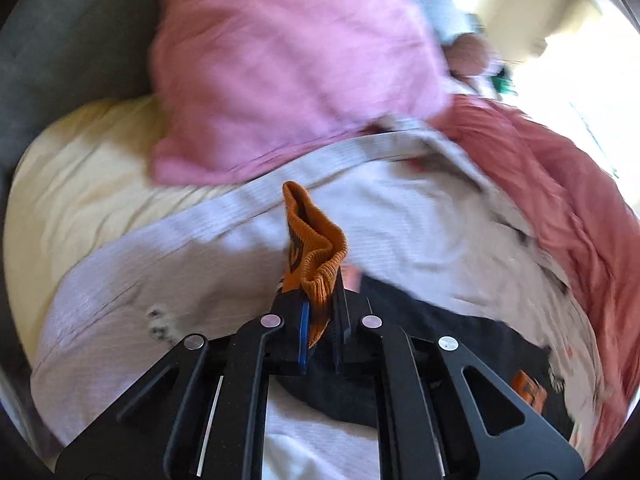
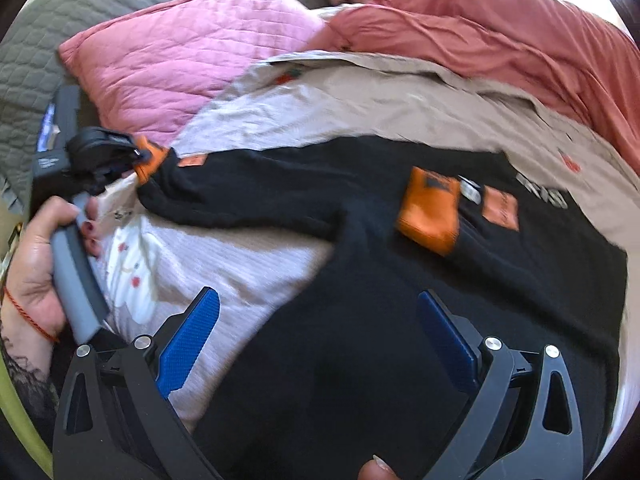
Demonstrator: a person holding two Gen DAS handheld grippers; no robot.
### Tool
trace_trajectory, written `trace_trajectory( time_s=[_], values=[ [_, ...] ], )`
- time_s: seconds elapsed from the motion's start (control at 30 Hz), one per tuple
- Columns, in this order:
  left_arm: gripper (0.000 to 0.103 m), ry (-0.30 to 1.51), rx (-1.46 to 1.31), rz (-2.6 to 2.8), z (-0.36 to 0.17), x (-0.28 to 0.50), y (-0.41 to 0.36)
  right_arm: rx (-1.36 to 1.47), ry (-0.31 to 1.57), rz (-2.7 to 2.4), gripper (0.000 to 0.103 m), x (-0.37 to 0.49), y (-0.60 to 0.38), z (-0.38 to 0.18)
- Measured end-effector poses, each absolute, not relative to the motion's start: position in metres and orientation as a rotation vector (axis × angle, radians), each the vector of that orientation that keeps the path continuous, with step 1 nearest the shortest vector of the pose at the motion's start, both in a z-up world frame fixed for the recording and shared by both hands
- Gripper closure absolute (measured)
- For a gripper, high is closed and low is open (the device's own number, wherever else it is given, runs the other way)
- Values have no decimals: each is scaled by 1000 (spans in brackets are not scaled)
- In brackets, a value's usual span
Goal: Fold small clothes
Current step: 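Fold the sleeve across the shirt body with the left tool and open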
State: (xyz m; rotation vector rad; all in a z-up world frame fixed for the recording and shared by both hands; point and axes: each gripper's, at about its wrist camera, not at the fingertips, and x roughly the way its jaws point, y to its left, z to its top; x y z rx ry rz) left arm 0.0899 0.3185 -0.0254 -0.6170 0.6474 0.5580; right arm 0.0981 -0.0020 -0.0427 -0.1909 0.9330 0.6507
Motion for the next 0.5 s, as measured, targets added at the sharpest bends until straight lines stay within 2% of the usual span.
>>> trace_trajectory(
  time_s=[0.27,0.5],
  values=[
    [100,587,-514,122,9,126,203,-144,923,456,5,112,-115,-41],
    [100,754,-399,-211,-25,161,90,-70,936,277,5,128,-188,-45]
  ],
)
